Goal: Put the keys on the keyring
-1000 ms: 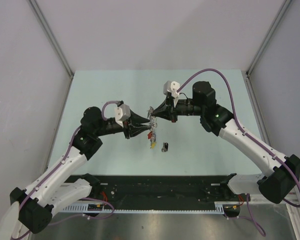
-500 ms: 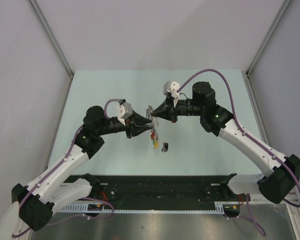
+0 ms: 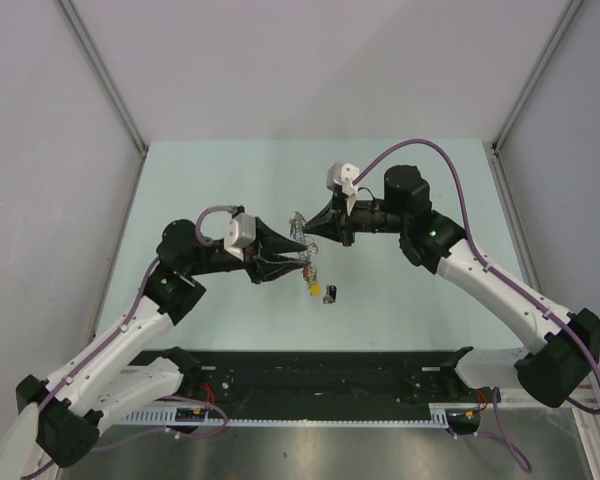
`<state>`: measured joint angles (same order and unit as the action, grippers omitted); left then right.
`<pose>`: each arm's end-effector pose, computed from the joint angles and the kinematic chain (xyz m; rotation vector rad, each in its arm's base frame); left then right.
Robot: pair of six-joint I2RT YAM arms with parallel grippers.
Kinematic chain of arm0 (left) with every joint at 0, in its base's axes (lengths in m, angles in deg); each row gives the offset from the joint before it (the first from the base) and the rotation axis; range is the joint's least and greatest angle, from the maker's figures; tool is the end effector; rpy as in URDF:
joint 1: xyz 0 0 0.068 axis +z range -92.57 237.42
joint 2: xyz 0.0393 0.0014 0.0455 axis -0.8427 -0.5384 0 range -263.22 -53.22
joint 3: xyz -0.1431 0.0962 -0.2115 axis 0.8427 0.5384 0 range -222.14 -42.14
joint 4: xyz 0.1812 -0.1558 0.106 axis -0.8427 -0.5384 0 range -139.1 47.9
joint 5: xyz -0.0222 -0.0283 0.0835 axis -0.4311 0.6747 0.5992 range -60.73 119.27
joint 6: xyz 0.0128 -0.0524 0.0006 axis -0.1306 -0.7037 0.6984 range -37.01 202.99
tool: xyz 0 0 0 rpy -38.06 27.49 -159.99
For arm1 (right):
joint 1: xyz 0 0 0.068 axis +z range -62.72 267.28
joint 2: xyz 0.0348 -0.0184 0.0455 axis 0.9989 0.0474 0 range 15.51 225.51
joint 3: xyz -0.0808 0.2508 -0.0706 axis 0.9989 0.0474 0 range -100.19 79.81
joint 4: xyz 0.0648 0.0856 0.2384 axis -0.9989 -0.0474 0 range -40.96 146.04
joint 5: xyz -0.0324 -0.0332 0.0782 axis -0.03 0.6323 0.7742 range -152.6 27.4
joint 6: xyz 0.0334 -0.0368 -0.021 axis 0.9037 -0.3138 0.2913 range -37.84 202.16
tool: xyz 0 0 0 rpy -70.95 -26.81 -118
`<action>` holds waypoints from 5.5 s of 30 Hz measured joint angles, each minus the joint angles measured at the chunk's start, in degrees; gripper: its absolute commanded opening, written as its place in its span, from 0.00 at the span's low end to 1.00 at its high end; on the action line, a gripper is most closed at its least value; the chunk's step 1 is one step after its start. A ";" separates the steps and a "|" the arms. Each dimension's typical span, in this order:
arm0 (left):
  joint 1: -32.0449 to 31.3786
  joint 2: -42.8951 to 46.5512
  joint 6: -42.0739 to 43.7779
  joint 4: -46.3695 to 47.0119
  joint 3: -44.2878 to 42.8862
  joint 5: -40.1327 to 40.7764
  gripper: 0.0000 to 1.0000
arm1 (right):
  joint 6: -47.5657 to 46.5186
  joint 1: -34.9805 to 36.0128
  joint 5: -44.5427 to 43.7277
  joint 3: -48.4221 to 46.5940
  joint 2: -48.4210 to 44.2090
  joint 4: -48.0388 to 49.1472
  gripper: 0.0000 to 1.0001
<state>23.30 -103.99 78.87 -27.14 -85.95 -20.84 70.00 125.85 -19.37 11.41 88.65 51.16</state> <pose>0.1496 -0.1345 0.3615 1.0926 1.1603 -1.1491 0.2125 0.2005 0.3889 -1.2444 1.2948 0.9855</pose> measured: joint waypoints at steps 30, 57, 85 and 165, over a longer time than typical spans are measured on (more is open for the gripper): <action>1.33 -2.45 4.13 -6.25 -1.64 16.41 0.32 | -0.07 0.00 2.25 1.09 -2.08 -0.04 0.00; 1.70 -2.84 4.17 -2.64 -1.66 8.57 0.00 | -0.20 -0.15 2.86 1.11 -2.23 -0.68 0.00; 1.49 -2.95 9.75 -31.06 -13.66 18.82 0.00 | -1.79 3.34 -7.39 1.64 -6.12 -2.23 0.32; 0.76 11.76 5.60 -12.09 1.16 30.49 0.47 | 15.32 4.02 -18.05 17.49 -5.44 27.87 0.00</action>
<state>24.06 -92.23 84.47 -39.23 -84.79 9.65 85.32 129.87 -37.43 28.89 83.21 79.02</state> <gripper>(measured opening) 0.473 0.009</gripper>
